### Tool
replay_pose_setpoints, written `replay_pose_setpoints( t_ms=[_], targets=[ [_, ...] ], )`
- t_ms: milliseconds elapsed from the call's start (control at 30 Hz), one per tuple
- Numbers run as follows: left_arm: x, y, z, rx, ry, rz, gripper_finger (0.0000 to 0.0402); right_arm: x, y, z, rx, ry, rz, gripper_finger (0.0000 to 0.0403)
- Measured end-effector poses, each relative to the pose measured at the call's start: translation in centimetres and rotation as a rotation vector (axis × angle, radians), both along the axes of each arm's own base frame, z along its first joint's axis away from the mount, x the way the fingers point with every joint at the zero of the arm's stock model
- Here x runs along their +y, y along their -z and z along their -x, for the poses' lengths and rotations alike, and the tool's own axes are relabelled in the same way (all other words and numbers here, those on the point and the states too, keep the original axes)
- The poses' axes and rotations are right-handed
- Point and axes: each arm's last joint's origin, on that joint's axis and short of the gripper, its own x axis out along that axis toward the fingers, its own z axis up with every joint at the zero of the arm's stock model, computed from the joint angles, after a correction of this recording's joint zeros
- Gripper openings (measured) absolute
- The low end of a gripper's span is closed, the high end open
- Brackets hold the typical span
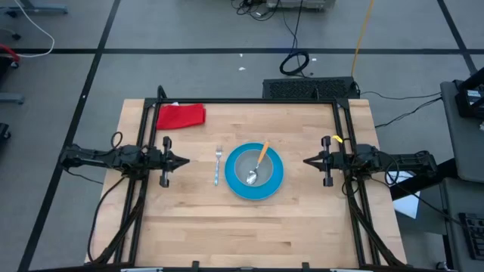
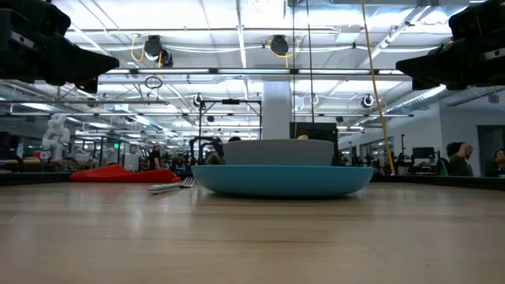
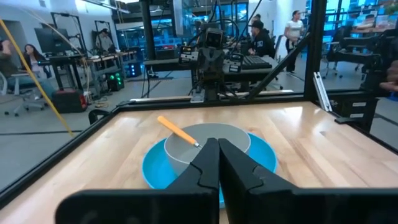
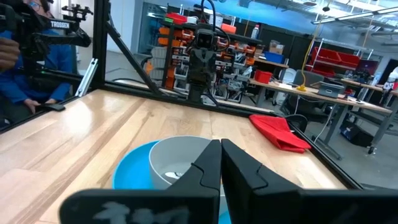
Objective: Set table place
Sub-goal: Return to Home Position
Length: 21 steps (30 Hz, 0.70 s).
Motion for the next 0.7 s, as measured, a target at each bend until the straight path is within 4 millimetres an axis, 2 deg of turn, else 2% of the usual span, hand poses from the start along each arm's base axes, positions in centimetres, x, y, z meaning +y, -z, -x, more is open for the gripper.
replay_pose_setpoints(
  t_ms=[700],
  targets=[
    [0.74,0.26,-0.08,0.026,0.009,-0.01,0.0006,-0.01,-0.05,0.0,-0.004,0.003,0.002,0.0]
  ],
)
